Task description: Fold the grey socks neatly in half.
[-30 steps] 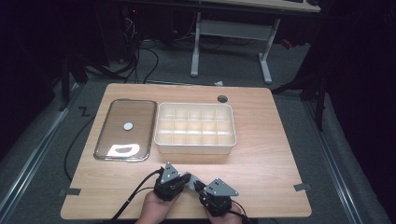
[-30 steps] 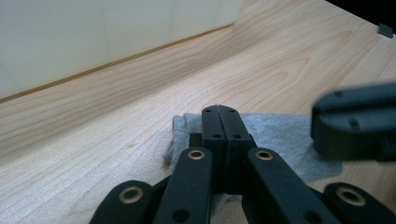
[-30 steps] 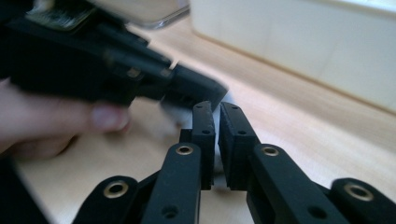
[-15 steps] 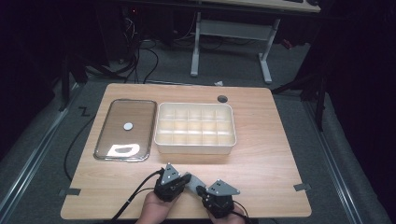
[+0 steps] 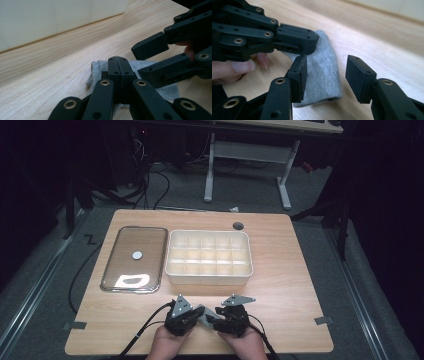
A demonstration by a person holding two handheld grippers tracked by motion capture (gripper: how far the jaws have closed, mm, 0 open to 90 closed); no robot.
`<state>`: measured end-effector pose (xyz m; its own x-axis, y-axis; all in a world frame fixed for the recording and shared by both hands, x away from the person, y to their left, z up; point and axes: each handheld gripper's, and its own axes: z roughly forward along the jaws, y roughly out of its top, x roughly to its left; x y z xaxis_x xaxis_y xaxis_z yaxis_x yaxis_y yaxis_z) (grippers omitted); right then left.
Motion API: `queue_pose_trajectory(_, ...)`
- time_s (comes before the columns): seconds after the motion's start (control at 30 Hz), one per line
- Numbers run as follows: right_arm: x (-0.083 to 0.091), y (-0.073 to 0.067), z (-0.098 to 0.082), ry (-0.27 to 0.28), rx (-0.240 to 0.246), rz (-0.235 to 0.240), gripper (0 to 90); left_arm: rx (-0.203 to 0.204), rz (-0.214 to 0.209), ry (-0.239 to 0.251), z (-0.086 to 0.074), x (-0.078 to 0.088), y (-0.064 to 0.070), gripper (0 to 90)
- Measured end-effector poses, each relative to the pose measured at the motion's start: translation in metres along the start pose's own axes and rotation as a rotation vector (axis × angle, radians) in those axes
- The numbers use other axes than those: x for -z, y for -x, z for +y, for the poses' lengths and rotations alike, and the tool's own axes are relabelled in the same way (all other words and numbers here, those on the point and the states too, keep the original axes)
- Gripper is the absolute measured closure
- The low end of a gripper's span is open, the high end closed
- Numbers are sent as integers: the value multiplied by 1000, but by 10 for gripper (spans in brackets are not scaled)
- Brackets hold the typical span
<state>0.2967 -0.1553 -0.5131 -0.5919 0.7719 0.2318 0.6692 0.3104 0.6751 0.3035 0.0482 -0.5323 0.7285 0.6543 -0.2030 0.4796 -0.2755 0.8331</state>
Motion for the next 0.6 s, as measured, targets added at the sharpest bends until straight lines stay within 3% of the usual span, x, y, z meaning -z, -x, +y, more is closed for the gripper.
queue_pose_trajectory(0.13, -4, 5, 2, -31, -25, 39, 524, 15, -8, 3, 0, 1, -1, 900)
queue_pose_trajectory(0.23, -7, 7, 3, -49, -41, 70, 547, 47, -37, 20, 0, 3, -6, 900)
queue_pose_trajectory(0.3, -8, 7, 3, -58, -48, 87, 556, 63, -61, 32, -1, 8, -7, 851)
queue_pose_trajectory(0.47, -10, 5, 4, -78, -33, 108, 569, 23, -44, 7, -4, 27, -8, 803)
queue_pose_trajectory(0.6, -9, 0, 7, -95, 4, 108, 617, 31, -33, -29, -9, 36, -17, 791)
